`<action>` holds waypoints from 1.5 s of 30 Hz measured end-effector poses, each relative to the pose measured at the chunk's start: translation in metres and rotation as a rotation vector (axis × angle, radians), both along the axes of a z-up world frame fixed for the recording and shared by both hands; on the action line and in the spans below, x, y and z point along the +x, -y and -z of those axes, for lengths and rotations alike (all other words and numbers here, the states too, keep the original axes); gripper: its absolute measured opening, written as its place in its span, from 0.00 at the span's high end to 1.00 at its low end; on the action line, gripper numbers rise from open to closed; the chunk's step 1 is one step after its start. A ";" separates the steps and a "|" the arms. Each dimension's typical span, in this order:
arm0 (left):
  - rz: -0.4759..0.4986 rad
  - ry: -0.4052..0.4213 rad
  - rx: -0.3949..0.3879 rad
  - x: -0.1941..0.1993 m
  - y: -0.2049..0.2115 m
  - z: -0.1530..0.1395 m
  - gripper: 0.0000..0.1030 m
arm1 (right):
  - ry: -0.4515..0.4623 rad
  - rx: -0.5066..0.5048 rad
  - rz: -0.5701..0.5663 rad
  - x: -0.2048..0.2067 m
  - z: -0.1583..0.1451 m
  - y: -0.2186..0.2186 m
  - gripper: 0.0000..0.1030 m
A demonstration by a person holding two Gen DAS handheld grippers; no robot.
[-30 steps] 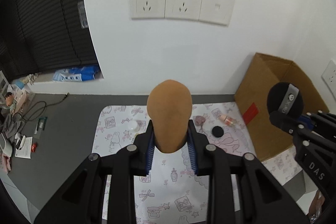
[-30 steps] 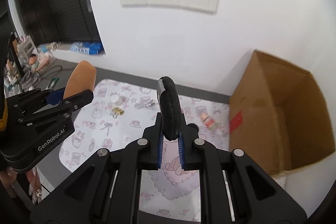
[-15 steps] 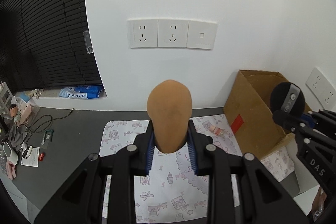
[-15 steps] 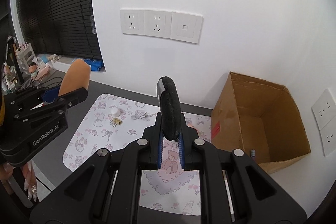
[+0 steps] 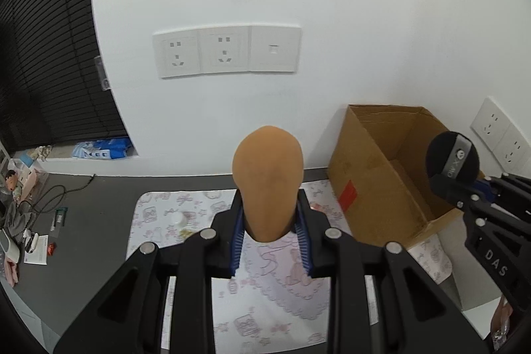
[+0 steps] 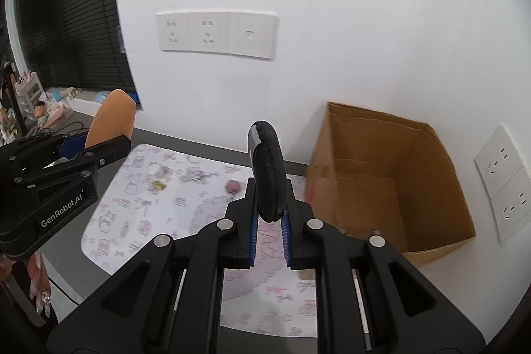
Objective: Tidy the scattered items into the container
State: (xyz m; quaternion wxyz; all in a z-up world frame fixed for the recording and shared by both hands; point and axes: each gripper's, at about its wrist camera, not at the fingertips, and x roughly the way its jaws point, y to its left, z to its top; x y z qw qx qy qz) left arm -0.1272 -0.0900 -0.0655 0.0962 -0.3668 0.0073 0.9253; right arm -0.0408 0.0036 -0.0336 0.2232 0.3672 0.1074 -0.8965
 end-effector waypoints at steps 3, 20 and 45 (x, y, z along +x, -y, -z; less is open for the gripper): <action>0.027 0.003 -0.005 -0.004 -0.031 -0.001 0.73 | 0.003 0.011 0.009 -0.013 0.003 -0.022 0.88; 0.164 0.041 -0.016 -0.043 -0.161 0.009 0.73 | 0.008 0.031 0.133 -0.080 0.014 -0.134 0.88; 0.185 0.143 -0.248 -0.071 -0.236 0.047 0.13 | 0.043 -0.005 0.278 -0.117 0.041 -0.200 0.03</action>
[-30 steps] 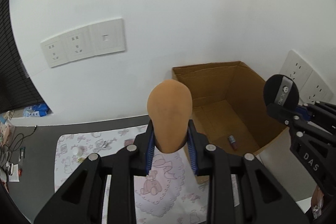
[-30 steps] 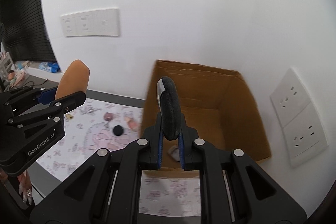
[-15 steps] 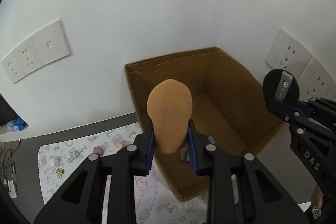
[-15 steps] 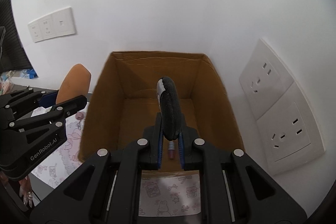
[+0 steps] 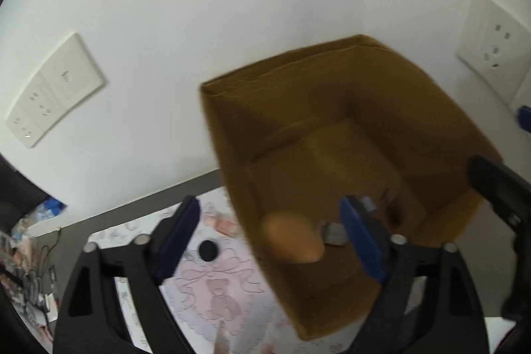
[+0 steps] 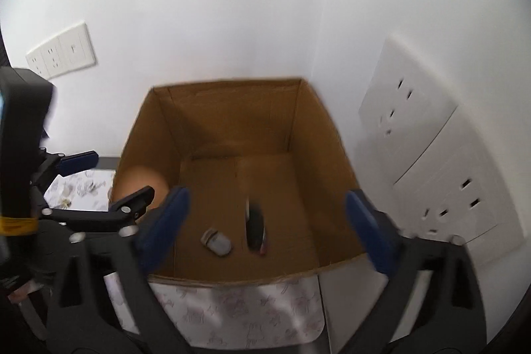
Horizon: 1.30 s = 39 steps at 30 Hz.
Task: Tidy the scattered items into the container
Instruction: 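Open the left tool to drop the orange sponge into the box while the right tool releases the black puff, then withdraw both tools from the box back over the mat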
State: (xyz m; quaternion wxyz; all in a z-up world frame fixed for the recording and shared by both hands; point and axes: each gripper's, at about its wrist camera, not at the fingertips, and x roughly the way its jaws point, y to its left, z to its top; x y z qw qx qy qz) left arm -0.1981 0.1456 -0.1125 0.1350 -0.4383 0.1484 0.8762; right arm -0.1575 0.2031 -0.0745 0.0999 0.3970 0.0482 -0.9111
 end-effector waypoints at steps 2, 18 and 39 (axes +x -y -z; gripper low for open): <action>-0.007 0.003 0.021 -0.001 0.004 -0.003 0.13 | 0.010 0.009 -0.014 -0.001 0.000 0.004 0.02; 0.002 0.001 0.026 -0.007 0.003 -0.002 0.12 | 0.040 -0.016 -0.020 -0.002 0.006 0.005 0.01; -0.095 -0.068 0.101 0.005 0.046 -0.026 0.12 | 0.005 -0.025 -0.056 0.007 -0.007 0.013 0.01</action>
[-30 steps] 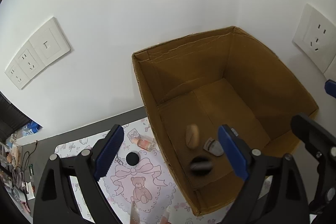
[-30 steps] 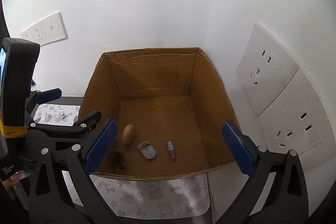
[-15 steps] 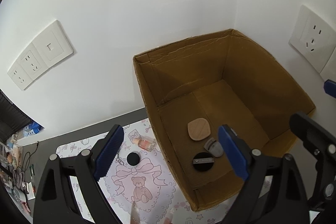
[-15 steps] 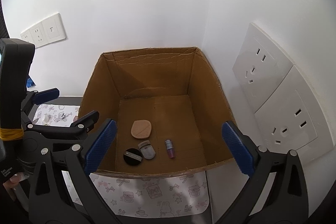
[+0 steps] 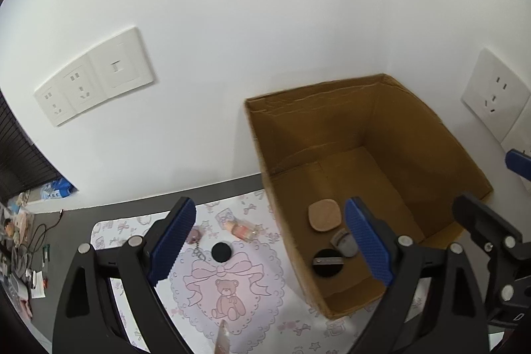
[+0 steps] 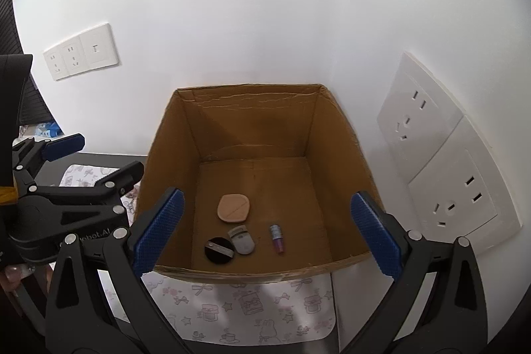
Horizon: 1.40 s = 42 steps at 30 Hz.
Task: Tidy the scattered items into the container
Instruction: 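Withdraw both tools from the box back over the mat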
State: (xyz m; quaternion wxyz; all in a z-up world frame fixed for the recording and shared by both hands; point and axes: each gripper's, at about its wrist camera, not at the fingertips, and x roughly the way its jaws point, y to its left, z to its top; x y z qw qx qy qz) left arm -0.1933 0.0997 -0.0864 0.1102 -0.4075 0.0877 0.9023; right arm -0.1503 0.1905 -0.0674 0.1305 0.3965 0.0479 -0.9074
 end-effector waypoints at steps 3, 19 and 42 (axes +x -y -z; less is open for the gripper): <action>-0.022 0.004 -0.005 0.001 0.011 0.001 0.12 | -0.007 -0.003 -0.015 0.003 -0.002 0.007 0.01; -0.129 -0.002 -0.025 0.017 0.090 0.000 0.12 | -0.034 -0.012 -0.128 0.031 -0.008 0.067 0.01; -0.184 0.009 -0.044 0.031 0.241 0.022 0.12 | -0.036 0.000 -0.163 0.098 0.006 0.190 0.01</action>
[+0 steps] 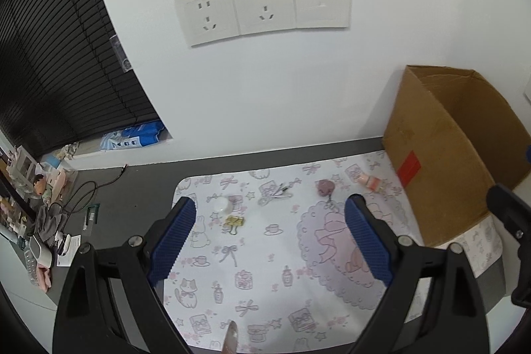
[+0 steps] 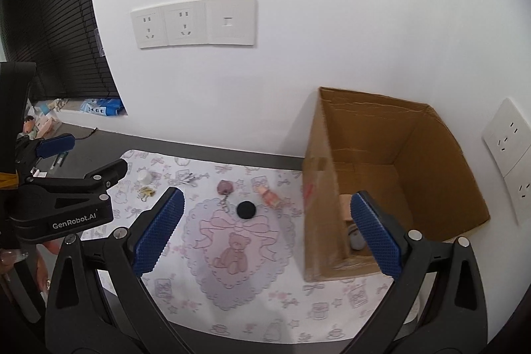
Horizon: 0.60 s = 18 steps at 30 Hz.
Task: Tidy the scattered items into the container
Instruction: 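Withdraw both tools from the box back over the mat, then grasp the gold binder clip with the left tool while the right tool grasps the black puff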
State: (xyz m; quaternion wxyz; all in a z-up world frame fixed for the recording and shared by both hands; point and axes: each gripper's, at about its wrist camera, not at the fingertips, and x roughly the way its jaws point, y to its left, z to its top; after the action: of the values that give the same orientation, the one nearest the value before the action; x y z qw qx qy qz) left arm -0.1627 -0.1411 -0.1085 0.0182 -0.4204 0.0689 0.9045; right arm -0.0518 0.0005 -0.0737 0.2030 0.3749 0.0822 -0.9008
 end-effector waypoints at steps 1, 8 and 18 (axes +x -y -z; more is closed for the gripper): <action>-0.003 0.005 0.002 -0.002 0.005 0.002 0.12 | -0.001 0.004 0.000 0.002 0.001 0.004 0.01; -0.041 0.056 0.045 -0.012 0.039 0.025 0.12 | 0.013 0.056 -0.054 0.005 0.018 0.030 0.01; -0.072 0.070 0.034 -0.024 0.075 0.063 0.12 | 0.074 0.043 -0.054 -0.018 0.058 0.049 0.02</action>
State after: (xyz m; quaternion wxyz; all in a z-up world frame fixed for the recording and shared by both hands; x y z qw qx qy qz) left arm -0.1871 -0.2159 -0.1710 -0.0049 -0.4537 0.0375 0.8904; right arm -0.0697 -0.0486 -0.1316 0.2222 0.4099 0.1039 -0.8785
